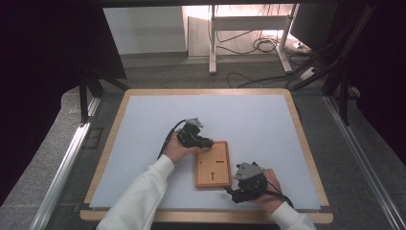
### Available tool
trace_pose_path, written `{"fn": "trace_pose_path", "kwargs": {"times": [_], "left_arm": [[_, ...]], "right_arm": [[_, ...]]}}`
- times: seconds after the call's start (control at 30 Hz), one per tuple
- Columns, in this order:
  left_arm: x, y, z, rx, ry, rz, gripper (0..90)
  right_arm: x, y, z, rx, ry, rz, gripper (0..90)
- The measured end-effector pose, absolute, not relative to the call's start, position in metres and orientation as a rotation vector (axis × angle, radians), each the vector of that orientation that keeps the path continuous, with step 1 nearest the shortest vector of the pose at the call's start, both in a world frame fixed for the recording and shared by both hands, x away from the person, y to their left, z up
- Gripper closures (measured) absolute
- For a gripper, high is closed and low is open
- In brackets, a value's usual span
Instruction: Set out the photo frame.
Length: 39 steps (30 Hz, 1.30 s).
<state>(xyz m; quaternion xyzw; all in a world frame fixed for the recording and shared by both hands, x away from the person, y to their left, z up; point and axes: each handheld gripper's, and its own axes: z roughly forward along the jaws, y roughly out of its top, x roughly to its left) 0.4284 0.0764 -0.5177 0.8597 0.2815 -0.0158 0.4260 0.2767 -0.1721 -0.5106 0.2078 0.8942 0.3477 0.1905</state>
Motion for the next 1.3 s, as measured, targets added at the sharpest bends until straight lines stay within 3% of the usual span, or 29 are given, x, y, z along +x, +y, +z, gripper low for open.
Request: {"fn": "trace_pose_path", "kwargs": {"times": [0.63, 1.3], "left_arm": [[0.437, 0.079, -0.516, 2.165, 0.681, -0.1, 81.9], [0.444, 0.081, -0.517, 2.154, 0.696, -0.164, 82.3]], "right_arm": [[0.277, -0.169, -0.511, 0.563, 2.508, 0.976, 14.4], [0.274, -0.138, -0.525, 0.412, 2.447, 0.794, 12.9]]}}
